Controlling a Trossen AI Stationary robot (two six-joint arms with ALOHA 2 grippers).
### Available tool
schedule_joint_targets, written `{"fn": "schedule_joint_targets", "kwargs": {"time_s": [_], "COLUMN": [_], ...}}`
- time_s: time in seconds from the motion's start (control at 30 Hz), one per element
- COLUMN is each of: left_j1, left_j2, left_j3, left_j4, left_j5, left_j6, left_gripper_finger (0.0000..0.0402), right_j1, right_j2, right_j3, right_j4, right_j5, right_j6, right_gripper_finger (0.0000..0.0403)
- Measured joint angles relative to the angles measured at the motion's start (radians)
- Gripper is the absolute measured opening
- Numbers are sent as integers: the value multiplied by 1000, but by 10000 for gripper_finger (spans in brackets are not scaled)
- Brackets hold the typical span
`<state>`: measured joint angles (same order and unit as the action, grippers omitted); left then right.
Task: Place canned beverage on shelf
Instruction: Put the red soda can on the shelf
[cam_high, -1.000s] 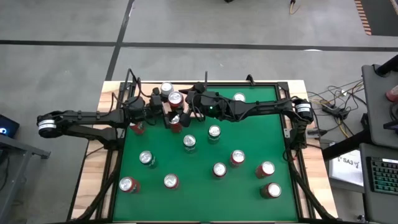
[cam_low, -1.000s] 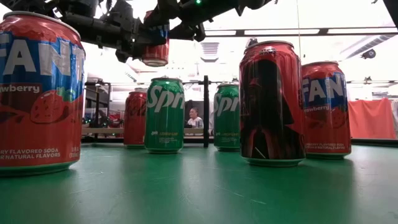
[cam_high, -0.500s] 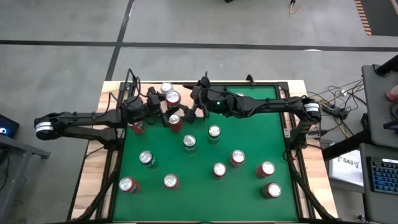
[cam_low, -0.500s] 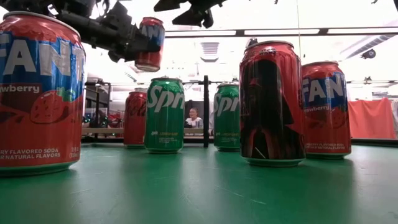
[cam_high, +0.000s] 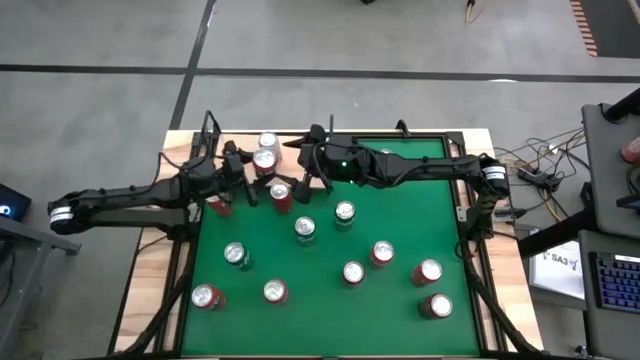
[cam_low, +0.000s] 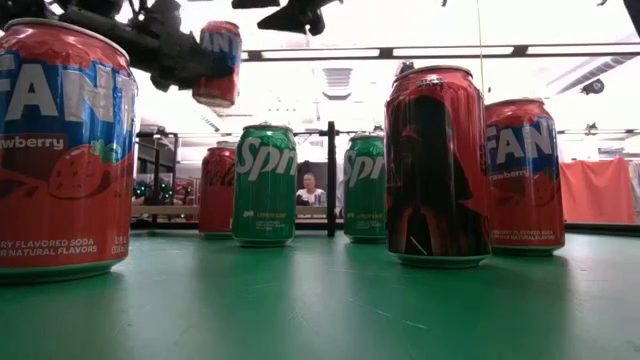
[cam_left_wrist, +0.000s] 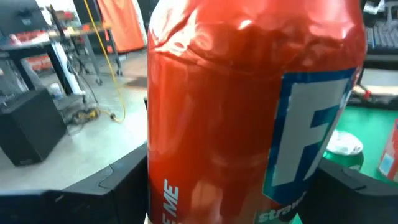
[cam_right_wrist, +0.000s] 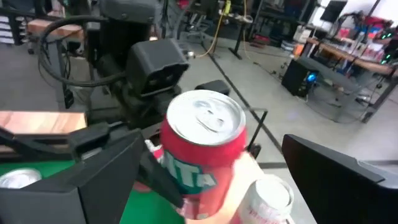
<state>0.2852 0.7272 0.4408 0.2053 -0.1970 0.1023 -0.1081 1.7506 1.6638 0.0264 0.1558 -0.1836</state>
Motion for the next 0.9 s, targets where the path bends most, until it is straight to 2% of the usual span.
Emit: {"fn": "schedule_joint_targets", "kwargs": {"time_s": [0.17, 0.33, 0.53, 0.67, 0.9], "left_j1": [2, 12, 15, 13, 15], "left_j2": [-79, -127, -136, -123, -127], "left_j3": [-8, -50, -100, -118, -117], "left_j4": [-61, -84, -97, -117, -253], "left_j5": [-29, -70, -253, -272, -372], "left_j6": [11, -35, -139, -199, -249], "left_gripper_finger": [285, 285, 285, 285, 285], "right_j1": [-7, -13, -18, -17, -17], "right_j2": [27, 41, 40, 40, 40], "right_j3": [72, 78, 78, 77, 77], "right_j4": [-78, -78, -75, -75, -82], "right_j5": [0, 0, 1, 1, 1], "right_j6": [-17, -17, -3, 0, 1], "right_gripper_finger": [378, 378, 378, 378, 378]}}
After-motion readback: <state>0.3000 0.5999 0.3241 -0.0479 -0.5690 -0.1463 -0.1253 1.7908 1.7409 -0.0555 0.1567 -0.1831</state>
